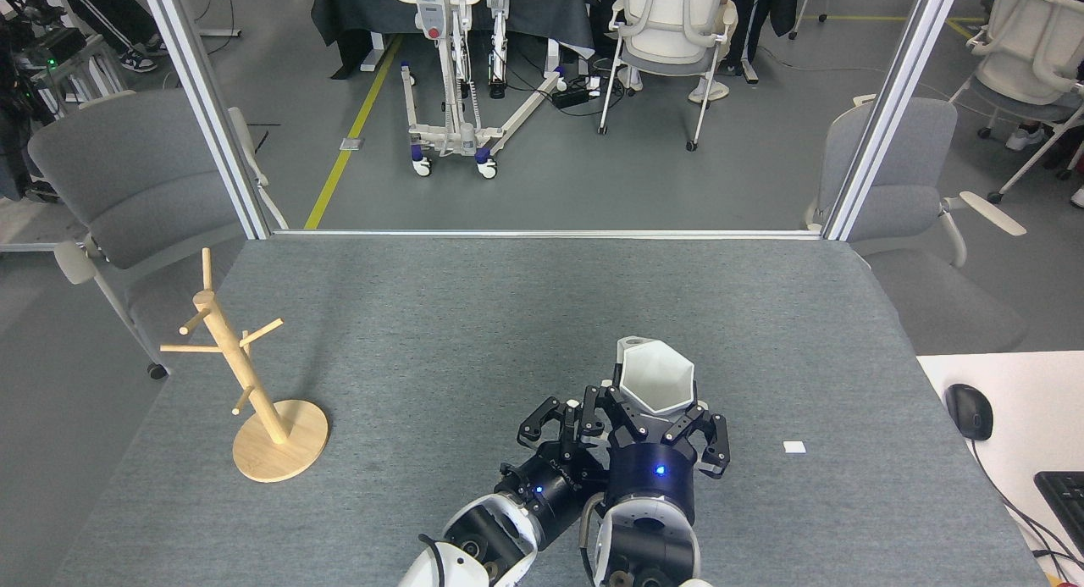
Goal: Hang cup on storage rack
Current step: 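Grasp the white cup with the left gripper beside the right gripper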
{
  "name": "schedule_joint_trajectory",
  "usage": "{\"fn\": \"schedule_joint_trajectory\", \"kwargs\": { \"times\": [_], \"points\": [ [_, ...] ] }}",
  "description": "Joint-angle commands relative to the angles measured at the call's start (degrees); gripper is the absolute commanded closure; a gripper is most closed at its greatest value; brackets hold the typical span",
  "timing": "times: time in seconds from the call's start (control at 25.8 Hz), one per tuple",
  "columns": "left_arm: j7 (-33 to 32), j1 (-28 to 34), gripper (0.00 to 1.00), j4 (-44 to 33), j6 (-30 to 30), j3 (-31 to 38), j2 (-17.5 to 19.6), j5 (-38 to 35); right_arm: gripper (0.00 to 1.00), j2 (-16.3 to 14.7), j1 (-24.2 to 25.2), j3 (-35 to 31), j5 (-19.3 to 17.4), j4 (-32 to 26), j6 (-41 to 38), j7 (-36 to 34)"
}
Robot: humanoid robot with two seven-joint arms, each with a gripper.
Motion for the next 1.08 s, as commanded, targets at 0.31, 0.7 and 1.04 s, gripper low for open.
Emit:
{"fn": "schedule_joint_trajectory", "kwargs": {
  "times": [0.31,0.7,1.04],
  "points": [
    [-1.39,-2.22,0.0,0.78,0.12,-0.31,-0.56,0.7,0.68,1.93,0.4,2.15,-0.06,0.13,-0.08,0.28],
    [-1.92,-3.02,0.34,2.36,0.56,-0.31,-0.47,0.96,0.69,4.48,0.57,2.59,-0.15,0.4,0.01,0.37],
    [-2.18,-2.93,1.0,2.09,-0.23,-0.4,0.06,0.87,0.68,4.65,0.66,3.03,-0.15,0.75,-0.17,0.46]
  ]
}}
